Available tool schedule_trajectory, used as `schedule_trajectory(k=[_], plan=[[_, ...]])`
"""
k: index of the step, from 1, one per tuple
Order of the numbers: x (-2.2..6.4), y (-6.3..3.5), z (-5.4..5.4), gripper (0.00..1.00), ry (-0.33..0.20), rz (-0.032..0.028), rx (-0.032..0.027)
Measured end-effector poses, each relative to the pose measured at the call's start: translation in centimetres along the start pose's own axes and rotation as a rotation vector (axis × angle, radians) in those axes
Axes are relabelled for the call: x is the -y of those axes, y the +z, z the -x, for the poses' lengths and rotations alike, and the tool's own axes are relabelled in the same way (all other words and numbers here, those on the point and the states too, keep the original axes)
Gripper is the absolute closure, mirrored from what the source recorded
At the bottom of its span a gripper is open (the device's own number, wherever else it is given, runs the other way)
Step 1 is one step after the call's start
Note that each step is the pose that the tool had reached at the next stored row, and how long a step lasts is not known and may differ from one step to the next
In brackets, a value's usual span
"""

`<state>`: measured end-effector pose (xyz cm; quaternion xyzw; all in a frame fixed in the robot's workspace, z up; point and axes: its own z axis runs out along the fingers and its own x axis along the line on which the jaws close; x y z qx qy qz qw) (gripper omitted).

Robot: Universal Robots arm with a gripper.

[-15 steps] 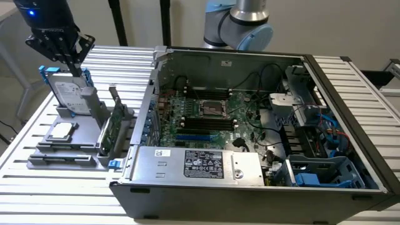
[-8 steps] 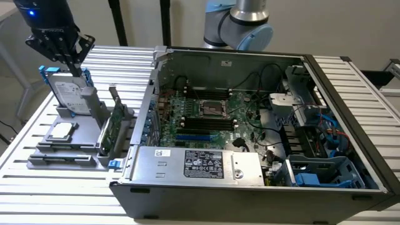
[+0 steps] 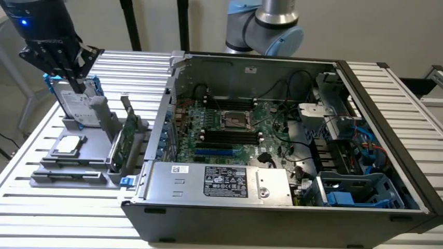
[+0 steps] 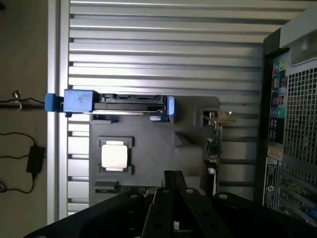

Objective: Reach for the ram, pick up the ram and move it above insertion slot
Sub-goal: 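Reach for the ram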

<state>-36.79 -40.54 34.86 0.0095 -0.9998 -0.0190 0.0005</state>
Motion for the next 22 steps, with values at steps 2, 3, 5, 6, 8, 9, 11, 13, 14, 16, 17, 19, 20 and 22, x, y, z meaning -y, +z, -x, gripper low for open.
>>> schedule_trajectory(k=[2,3,5,6,8,9,11,13,14,16,17,19,20,22], plan=[[0.88,0.01,-0.1,0.89,0.0,0.0,0.0001],[1.28,0.04,-0.2,0.89,0.0,0.0,0.0],[2.08,0.1,-0.4,0.89,0.0,-0.0001,-0.0003],[2.45,0.17,-0.4,0.89,0.0,0.0,-0.0005],[3.1,0.32,-0.6,0.89,0.0,0.0001,-0.0023],[3.4,0.41,-0.7,0.89,0.0,0.0,-0.0033],[3.99,0.59,-0.8,0.89,0.0,0.0001,-0.0059],[4.56,0.76,-1.0,0.89,0.0,0.0001,-0.009],[4.83,0.85,-1.0,0.89,0.0,0.0003,-0.0101],[5.32,0.98,-1.2,0.89,0.0,0.0003,-0.0127],[5.53,1.02,-1.3,0.89,0.0,0.0003,-0.0138],[5.89,1.07,-1.6,0.89,0.0,0.0002,-0.0147],[6.04,1.07,-1.8,0.89,0.001,0.0001,-0.0148],[6.36,1.08,-2.2,0.89,0.001,0.0001,-0.0148]])
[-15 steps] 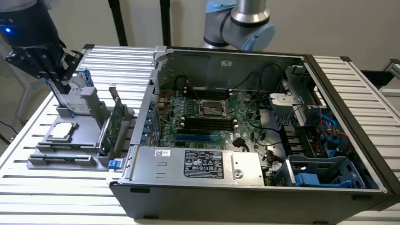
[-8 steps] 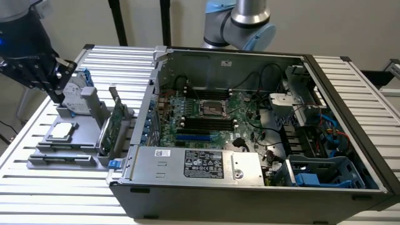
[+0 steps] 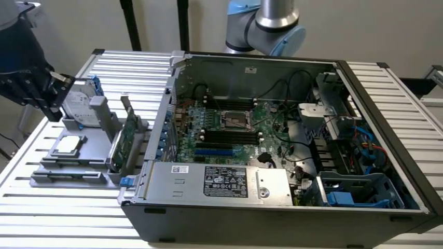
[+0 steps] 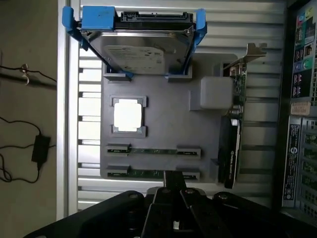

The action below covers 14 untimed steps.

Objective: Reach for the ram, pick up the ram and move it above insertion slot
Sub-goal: 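Reach for the ram, then pick up the ram and move it above insertion slot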

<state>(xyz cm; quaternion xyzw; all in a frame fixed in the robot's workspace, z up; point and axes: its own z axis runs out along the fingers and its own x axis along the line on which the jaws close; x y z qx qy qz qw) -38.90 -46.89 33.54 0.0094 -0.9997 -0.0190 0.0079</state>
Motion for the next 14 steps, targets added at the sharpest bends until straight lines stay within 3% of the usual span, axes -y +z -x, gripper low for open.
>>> schedule_trajectory(k=[8,14], plan=[[1.34,-0.02,-1.4,0.89,0.0,-0.0052,-0.0002],[1.44,-0.02,-1.5,0.89,0.0,-0.0051,0.0]])
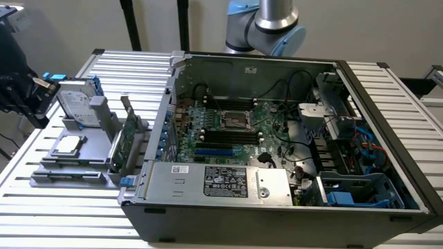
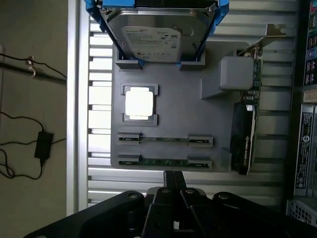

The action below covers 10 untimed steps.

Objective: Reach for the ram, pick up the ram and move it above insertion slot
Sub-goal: 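Pick up the ram and move it above insertion slot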

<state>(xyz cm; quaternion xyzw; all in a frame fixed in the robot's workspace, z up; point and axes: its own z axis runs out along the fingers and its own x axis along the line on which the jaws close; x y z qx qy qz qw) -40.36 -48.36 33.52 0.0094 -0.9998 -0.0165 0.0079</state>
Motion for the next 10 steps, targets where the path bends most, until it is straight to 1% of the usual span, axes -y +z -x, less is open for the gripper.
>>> schedule_trajectory(k=[3,10], plan=[[0.0,0.0,-0.01,0.89,-0.007,-0.0002,-0.0003],[-0.01,0.0,-0.02,0.89,-0.134,-0.0021,-0.0044]])
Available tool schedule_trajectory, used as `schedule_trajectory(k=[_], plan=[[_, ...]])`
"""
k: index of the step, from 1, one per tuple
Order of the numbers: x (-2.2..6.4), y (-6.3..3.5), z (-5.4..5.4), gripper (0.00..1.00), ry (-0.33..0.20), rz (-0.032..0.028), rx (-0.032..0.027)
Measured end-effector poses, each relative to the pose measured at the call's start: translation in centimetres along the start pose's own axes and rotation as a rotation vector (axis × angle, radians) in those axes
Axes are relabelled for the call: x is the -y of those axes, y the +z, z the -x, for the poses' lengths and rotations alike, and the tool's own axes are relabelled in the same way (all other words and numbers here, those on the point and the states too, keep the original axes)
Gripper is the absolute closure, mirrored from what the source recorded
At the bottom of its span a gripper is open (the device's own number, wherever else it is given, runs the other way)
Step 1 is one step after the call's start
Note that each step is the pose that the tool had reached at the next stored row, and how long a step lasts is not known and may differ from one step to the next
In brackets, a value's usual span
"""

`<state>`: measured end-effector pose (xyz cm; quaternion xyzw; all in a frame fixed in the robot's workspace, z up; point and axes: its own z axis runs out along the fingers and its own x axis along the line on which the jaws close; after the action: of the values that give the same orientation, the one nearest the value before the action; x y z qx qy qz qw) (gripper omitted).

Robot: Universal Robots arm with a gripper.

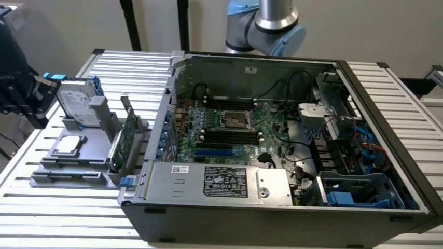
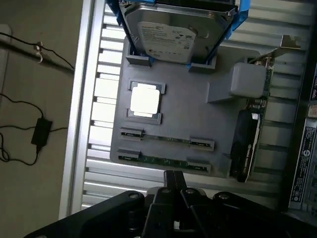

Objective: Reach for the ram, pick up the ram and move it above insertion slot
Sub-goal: 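Pick up the ram and move it above insertion slot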

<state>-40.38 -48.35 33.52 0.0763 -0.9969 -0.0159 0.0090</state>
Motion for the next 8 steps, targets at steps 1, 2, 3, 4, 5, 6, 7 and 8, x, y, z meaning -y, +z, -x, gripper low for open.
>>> schedule_trajectory(k=[1,2,3,4,5,6,7,8], plan=[[0.0,0.0,0.0,0.89,-0.018,-0.0003,-0.0006],[0.0,0.0,0.0,0.89,-0.037,-0.0006,-0.0012],[0.0,0.0,0.0,0.89,-0.054,-0.0008,-0.0017],[0.0,0.0,0.0,0.89,-0.073,-0.0011,-0.0024],[0.0,0.0,0.0,0.89,-0.092,-0.0014,-0.0031],[0.0,0.0,0.0,0.89,-0.11,-0.0016,-0.0036],[0.0,0.0,0.0,0.89,-0.128,-0.002,-0.0043],[0.0,0.0,0.0,0.89,-0.146,-0.0022,-0.0048]])
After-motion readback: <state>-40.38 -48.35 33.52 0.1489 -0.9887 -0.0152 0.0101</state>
